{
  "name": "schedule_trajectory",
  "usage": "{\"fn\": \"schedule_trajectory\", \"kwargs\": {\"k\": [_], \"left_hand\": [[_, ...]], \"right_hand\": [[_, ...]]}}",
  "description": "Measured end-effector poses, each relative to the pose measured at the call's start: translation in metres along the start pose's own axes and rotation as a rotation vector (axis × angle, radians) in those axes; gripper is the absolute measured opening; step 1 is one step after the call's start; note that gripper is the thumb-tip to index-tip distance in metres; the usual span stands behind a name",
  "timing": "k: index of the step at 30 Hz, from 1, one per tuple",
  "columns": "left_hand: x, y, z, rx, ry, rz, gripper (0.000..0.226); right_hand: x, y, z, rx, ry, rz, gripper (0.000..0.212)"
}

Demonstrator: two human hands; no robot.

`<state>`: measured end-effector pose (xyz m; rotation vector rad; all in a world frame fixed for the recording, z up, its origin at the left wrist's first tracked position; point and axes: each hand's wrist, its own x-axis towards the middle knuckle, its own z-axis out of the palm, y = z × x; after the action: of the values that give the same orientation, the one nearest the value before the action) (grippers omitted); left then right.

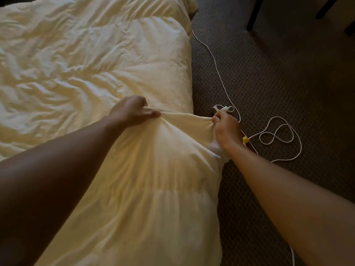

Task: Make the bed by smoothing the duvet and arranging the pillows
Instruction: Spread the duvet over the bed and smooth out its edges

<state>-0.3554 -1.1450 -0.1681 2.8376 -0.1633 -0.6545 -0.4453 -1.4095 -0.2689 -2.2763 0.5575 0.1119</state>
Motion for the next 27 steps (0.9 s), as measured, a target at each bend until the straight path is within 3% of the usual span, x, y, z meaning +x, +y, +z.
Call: {"fn": "schedule_trajectory", "kwargs": {"k": [3,8,11,14,16,18,23,27], "left_hand": [[0.004,-0.004,0.015,-0.002,0.121,0.020,0.043],[0.006,-0.007,0.030,-0.033,0.148,-0.003,0.027],[0.005,0.002,0.023,0.036,0.273,-0.014,0.026],[-0.002,0.020,0.032,0.191,0.278,0.032,0.030],[-0.014,0.041,0.049,0.224,0.253,0.141,0.036],[-0.030,0.070,0.070,0.219,0.215,0.318,0.037],[-0.082,0.119,0.120,0.316,0.066,0.721,0.038],[-0.108,0.125,0.155,0.571,-0.039,0.820,0.046]], "right_hand": [[-0.002,-0.004,0.007,0.119,0.040,0.083,0.015],[-0.043,-0.004,0.015,0.271,-0.016,0.333,0.059],[-0.080,0.008,0.023,0.347,-0.190,0.621,0.061],[-0.115,0.018,0.031,0.413,-0.196,0.528,0.052],[-0.136,0.023,0.033,0.472,-0.161,0.496,0.048],[-0.159,0.037,0.031,0.458,-0.151,0.585,0.049],[-0.245,0.092,0.034,0.475,-0.424,0.710,0.057],[-0.292,0.107,0.034,0.619,-0.343,0.783,0.055]]}}
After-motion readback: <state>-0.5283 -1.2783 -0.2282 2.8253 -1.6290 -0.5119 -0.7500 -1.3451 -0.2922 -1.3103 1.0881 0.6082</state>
